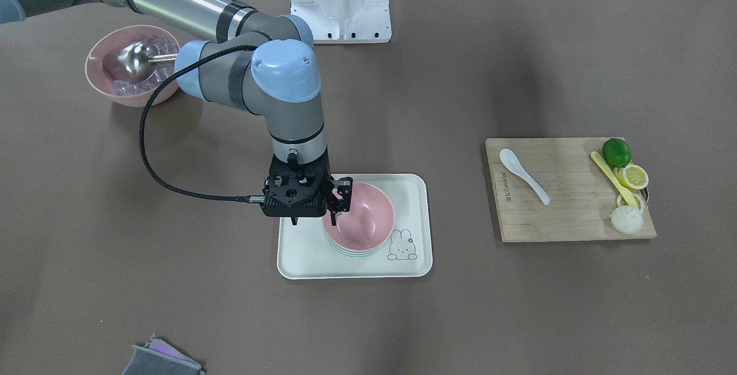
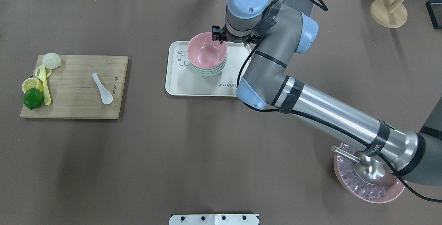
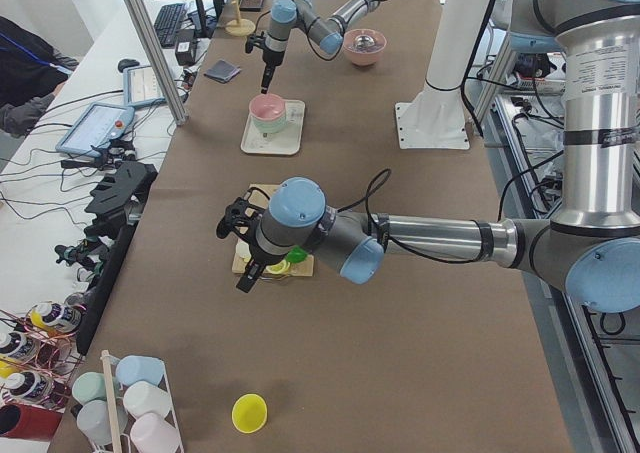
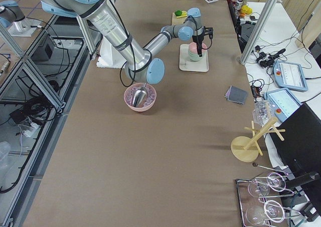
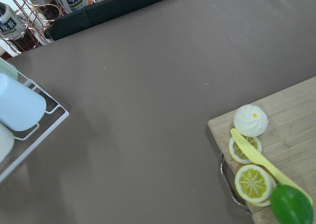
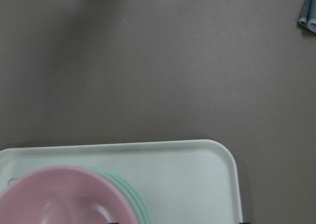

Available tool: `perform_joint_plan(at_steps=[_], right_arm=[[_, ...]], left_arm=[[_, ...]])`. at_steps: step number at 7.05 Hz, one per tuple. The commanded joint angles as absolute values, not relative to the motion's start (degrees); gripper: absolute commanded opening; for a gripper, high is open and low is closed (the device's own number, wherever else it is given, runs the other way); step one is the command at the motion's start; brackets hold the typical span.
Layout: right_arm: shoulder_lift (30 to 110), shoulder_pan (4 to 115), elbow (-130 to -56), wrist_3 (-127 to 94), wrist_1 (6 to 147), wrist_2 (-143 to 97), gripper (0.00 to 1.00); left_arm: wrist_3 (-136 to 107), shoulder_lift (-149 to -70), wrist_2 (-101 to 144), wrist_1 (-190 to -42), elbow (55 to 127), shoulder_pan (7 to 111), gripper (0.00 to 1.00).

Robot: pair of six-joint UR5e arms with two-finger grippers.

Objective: Stack pink bowl on green and place spoon
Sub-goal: 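Lower the pink bowl into the green bowl and open the right gripper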

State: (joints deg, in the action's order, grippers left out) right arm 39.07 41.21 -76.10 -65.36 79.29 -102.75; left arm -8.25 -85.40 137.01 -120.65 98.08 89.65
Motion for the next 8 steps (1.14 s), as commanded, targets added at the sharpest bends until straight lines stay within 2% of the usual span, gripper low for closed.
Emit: perform_joint_plan(at_steps=[1, 2, 4, 5, 8], right_arm=[[45.93, 46.03, -79.87, -55.08, 78.67, -106.6, 1.0], [48.84, 48.84, -82.68, -48.41, 78.49, -107.31, 1.0], [54.11, 55.69, -84.98, -39.07, 75.44, -115.46, 1.0], [57.71, 58.07, -85.16, -36.85, 73.06, -118.36, 1.0], [69.4, 67.72, -88.15, -26.78, 73.38, -122.75, 1.0]], left_arm=[[-27.77, -87.7, 136.85, -122.16, 98.88, 83.09, 0.98], [-37.61, -88.93, 133.37, -122.25, 100.36, 79.23, 0.98], [-58.08, -92.17, 118.2, -122.17, 103.7, 64.23, 0.98], [-66.27, -94.89, 111.51, -121.65, 103.19, 56.68, 0.98], [-79.78, -101.41, 96.11, -112.61, 101.61, 43.1, 0.98]])
